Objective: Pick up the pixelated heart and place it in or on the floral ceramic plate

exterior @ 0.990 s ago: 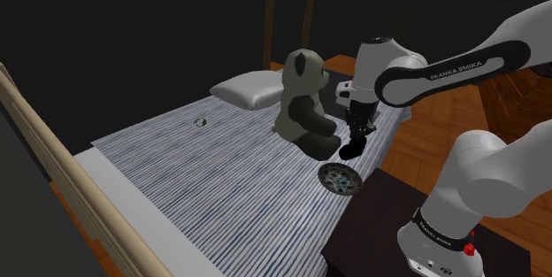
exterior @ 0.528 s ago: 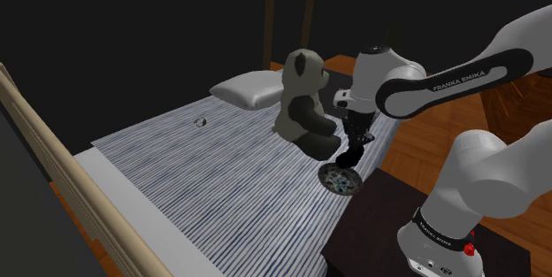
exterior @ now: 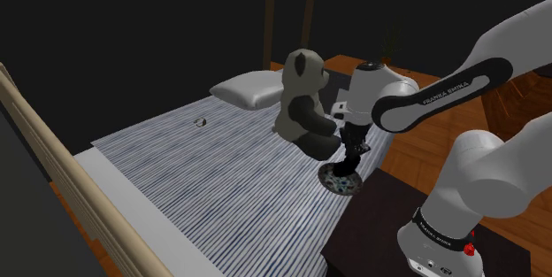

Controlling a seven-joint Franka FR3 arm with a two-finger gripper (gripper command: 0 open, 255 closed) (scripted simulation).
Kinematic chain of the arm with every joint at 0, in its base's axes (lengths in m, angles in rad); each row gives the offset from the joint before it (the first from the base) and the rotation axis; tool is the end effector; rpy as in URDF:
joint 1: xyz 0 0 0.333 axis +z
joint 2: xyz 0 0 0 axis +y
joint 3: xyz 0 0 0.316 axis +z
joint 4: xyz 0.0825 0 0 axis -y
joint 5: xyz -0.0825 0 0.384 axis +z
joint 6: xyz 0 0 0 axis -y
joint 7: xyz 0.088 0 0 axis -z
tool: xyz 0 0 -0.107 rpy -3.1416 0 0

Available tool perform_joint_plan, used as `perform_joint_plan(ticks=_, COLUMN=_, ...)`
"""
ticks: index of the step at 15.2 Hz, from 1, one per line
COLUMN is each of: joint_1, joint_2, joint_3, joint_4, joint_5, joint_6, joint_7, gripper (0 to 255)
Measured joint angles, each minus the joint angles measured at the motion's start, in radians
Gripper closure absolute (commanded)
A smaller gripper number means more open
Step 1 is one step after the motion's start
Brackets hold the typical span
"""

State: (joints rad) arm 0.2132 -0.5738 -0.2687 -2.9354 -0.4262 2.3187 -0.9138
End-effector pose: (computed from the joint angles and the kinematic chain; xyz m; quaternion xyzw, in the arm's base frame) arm 0.3106 -0.0092 0.3127 0.8220 0.5636 -0.0520 0.0631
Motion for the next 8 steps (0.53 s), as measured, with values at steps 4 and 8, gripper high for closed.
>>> perform_joint_plan(ticks=4, joint_1=-0.01, joint_2=0.069, joint_3=-0.008, joint_4=-0.022, joint_5=-0.025, joint_6=0.09, joint_7=0.019, gripper=255)
perform_joint_plan(ticks=8, joint_1=-0.013, joint_2=0.107, joint_3=-0.009, joint_4=-0.024, joint_5=-0.037, joint_6=0.139, joint_7=0.031, gripper=255)
